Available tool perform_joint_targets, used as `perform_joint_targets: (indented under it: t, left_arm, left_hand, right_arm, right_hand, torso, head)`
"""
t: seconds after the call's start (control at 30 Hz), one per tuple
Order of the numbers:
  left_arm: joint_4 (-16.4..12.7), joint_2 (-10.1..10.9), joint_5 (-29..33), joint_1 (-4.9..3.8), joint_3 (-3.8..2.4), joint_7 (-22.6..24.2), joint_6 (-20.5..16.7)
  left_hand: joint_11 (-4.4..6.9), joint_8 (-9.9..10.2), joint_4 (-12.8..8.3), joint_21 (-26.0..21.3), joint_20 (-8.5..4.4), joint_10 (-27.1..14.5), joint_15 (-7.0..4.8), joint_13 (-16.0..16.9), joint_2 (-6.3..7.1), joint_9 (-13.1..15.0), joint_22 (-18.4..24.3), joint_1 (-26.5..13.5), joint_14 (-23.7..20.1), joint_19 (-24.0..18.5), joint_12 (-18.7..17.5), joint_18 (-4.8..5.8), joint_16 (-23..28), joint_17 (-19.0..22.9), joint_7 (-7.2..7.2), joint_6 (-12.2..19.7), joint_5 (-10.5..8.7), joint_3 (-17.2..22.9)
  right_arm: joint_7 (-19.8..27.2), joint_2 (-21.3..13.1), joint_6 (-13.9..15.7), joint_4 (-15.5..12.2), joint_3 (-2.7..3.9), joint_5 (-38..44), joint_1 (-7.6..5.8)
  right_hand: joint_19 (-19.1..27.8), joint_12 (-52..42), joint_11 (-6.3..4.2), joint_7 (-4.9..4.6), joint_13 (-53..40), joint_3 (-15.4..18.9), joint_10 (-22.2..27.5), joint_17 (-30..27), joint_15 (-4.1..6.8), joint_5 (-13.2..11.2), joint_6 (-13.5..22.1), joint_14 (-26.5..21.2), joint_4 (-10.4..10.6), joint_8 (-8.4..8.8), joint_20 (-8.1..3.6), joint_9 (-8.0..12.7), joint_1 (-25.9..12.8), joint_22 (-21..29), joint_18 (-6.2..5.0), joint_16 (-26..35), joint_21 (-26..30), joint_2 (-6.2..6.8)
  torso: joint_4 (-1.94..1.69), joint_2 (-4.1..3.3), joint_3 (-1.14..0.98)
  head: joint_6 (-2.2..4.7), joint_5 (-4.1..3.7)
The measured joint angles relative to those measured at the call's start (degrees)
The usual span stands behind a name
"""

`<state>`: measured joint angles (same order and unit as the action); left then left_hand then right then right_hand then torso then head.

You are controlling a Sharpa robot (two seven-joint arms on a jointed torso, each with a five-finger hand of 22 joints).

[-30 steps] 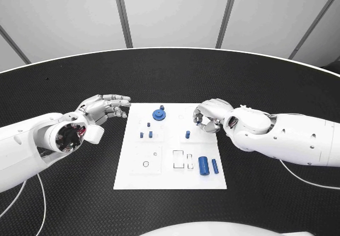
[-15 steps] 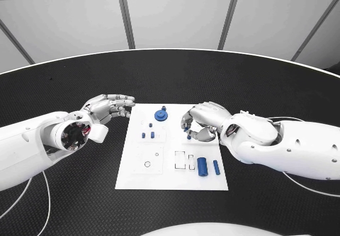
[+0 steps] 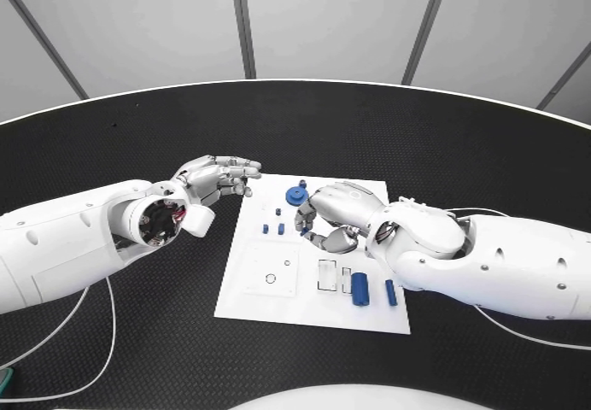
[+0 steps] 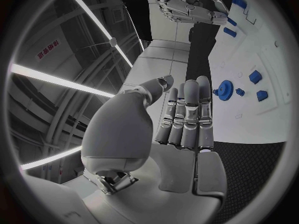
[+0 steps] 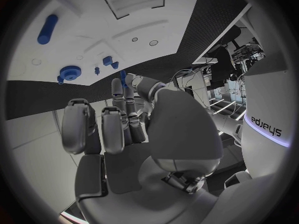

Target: Assemble the parts on the task board

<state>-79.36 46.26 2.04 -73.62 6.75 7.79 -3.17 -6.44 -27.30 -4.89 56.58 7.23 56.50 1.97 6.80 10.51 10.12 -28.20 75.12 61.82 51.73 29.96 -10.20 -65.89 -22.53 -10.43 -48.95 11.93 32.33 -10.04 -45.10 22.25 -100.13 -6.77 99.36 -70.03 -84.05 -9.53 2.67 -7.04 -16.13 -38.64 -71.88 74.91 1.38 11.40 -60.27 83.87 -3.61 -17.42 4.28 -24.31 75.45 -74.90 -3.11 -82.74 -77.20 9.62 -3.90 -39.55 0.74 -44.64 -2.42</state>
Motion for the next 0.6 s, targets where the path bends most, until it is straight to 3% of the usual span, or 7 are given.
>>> perform_joint_targets:
  t: [0.17,0.6]
  left_arm:
    - [-0.1,-0.3,0.0,-0.01,-0.01,0.0,0.0]
    - [-0.2,-0.7,0.0,-0.02,-0.02,0.0,0.1]
  left_hand:
    - [0.0,0.0,0.0,0.0,0.0,0.0,0.0,0.0,0.0,0.0,0.0,0.0,0.0,0.0,0.0,0.0,0.0,0.0,0.0,0.0,0.0,0.0]
    - [0.0,0.0,0.0,0.0,0.0,0.0,0.0,0.0,0.0,0.0,0.0,0.0,0.0,0.0,0.2,0.0,0.0,0.1,0.0,0.0,0.0,0.0]
  right_arm:
    - [0.8,3.2,-0.3,2.5,-0.02,-0.1,0.92]
    - [1.8,6.9,-2.1,6.1,-0.14,-0.1,2.94]
  right_hand:
    - [0.0,0.0,0.0,0.0,0.0,0.0,0.0,0.0,0.0,0.0,0.0,0.0,0.0,0.0,0.0,0.0,0.0,0.0,-0.01,0.0,0.0,-0.02]
    - [0.0,0.1,0.0,0.0,0.0,0.0,0.0,0.0,0.0,0.3,0.0,0.0,0.0,0.21,0.0,0.0,-0.2,0.0,-0.01,0.0,0.3,-0.23]
  torso:
    - [-0.08,-0.21,0.12]
    - [-0.13,-0.42,0.25]
  head:
    - [-0.34,1.22]
    - [-1.18,3.11]
